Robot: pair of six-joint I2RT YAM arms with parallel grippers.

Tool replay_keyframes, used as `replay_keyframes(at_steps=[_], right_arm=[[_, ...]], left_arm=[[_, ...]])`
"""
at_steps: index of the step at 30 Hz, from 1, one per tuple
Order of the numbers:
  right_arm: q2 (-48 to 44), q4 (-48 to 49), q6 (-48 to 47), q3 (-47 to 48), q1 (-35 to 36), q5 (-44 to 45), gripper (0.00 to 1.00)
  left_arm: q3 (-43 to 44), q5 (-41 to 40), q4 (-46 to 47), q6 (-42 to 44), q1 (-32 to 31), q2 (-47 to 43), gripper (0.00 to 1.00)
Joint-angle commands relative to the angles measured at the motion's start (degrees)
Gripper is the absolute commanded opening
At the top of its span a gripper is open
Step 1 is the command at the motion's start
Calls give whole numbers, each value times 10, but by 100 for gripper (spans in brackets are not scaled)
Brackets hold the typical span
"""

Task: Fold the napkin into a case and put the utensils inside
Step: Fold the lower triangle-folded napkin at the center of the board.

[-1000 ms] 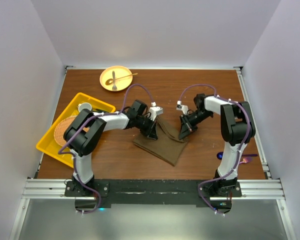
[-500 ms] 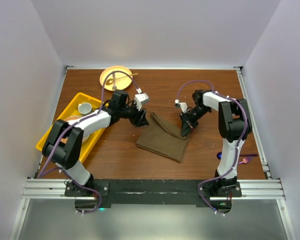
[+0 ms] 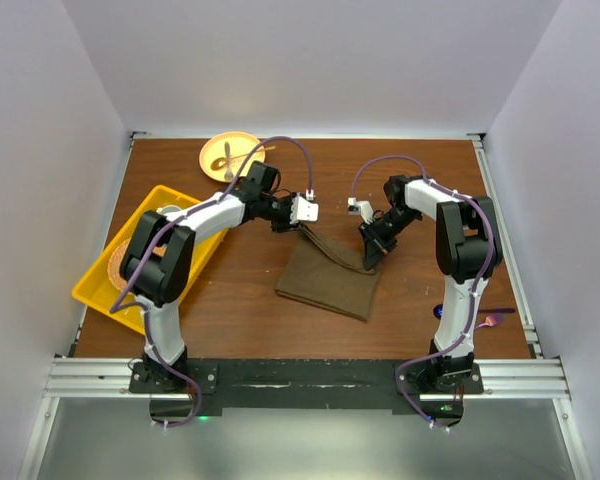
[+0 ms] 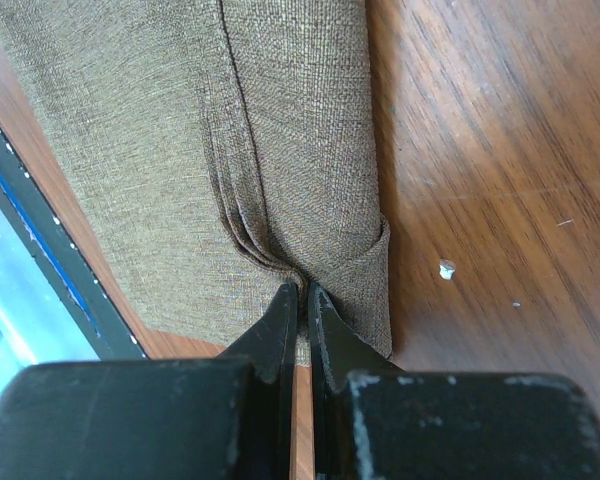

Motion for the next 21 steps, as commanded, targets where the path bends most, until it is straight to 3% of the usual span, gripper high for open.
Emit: replay_keyframes(at_steps=[1,21], right_arm=[[-15,44,-41,-12,-1,57,0],[-15,46,-41,0,-2,51,0]], left_arm=[[60,30,-47,72,-9,23,38],[120,-12,-114,130,-16,100,32]])
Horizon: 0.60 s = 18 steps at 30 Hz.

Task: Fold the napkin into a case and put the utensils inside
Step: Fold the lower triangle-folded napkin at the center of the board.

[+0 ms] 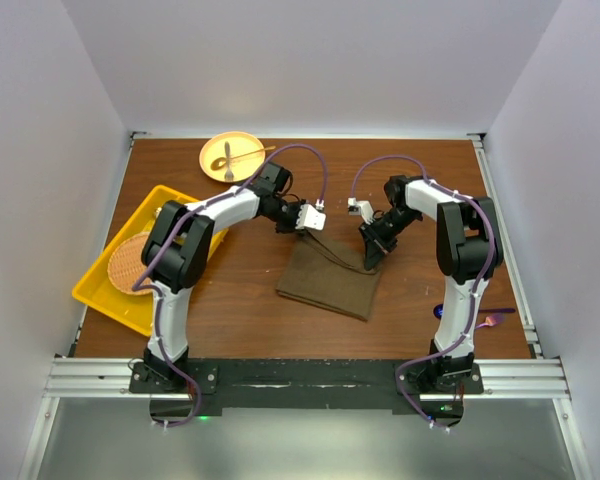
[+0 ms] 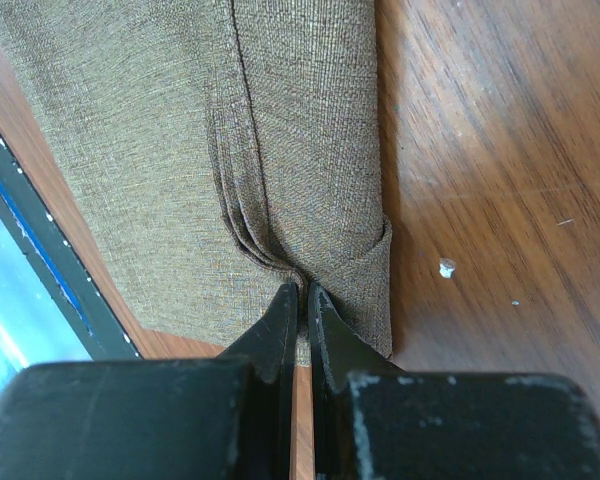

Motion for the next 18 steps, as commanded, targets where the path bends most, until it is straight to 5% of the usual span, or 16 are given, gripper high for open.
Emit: replay_keyframes(at_steps=[1,6,14,18], right_arm=[[-11,43,-31,4,-2,51,0],[-13,40,-32,4,-2,49,0],[-42,-14,-36,42,-3,14,0],[-65,-49,-50,47,-2,-13,0]], left_arm=[[22,11,-24,27,-3,-2,32],[15,15,-22,28,-3,-7,29],[15,25,-30,14,-3,-30,2],[-6,23,-39,9,-3,-57,0]])
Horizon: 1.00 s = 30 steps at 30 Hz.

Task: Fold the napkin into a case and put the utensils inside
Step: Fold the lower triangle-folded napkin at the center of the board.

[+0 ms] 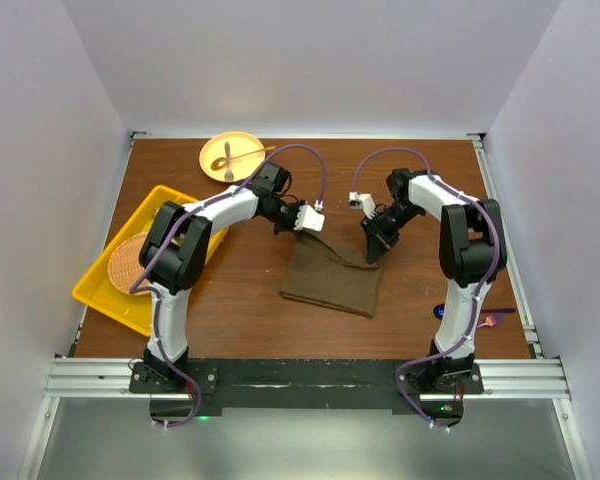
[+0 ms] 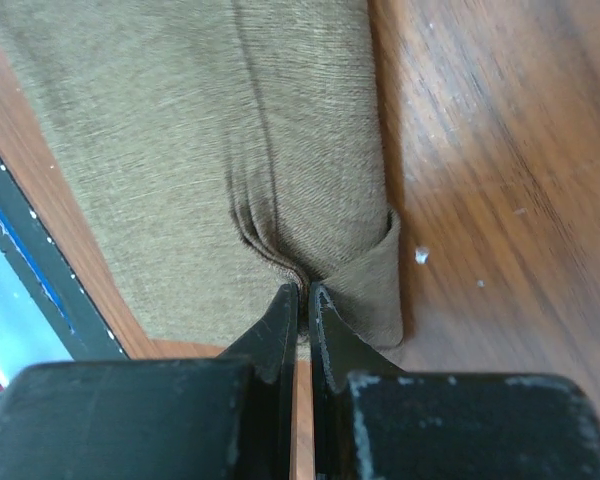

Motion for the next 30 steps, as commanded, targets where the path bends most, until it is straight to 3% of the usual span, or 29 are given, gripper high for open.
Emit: replay_keyframes(at_steps=[1,10,15,23,30], right_arm=[[-59,-46,-34,27,-2,-21,0],[-78,-68,-55,-3,-2,-21,0],[-85,-52,-63,-52,-1,-15,0],[-84,32,-31,-125,1,18,0],[-54,115,18,-112,0,84,0]], left_arm=[[-11,21,-13,-1,-3,-59,0],[-33,10,-65,-17,-17,-110,0],[-88,-5,-52,-41,-38,-131,0],[-163,-65,-2,-63,-55,-122,0],[-168,-115,40,-106,-55,-80,0]])
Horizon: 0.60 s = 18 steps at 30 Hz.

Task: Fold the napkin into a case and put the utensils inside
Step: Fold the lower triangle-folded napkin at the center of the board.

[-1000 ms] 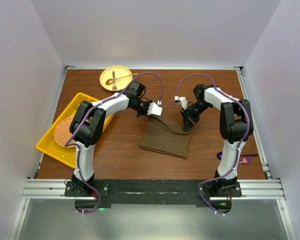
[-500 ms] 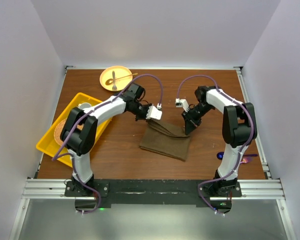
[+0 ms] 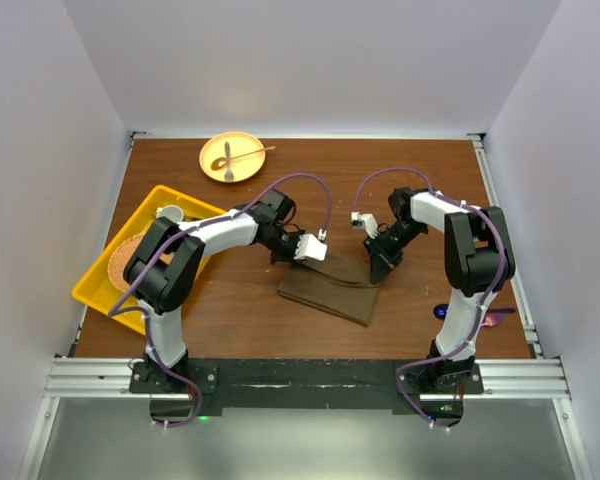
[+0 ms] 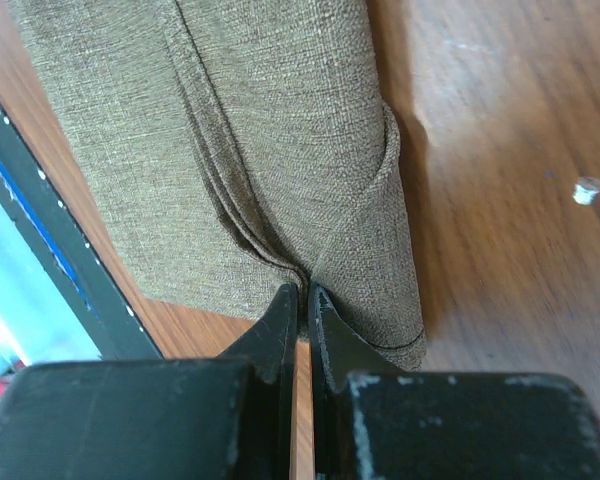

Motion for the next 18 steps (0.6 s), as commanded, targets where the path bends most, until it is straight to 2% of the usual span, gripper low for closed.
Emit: replay_keyframes(at_steps=[1,10,18], right_arm=[[19,88,25,22,-3,90,0],[98,74,0,171,-44,124,0],[81,-9,-5,253,-38,55,0]], left_arm=[[-8,-61,35,-38,4,26,0],[4,-66,28,-118,39,23,0],[43,-48,30,-194,39,30,0]])
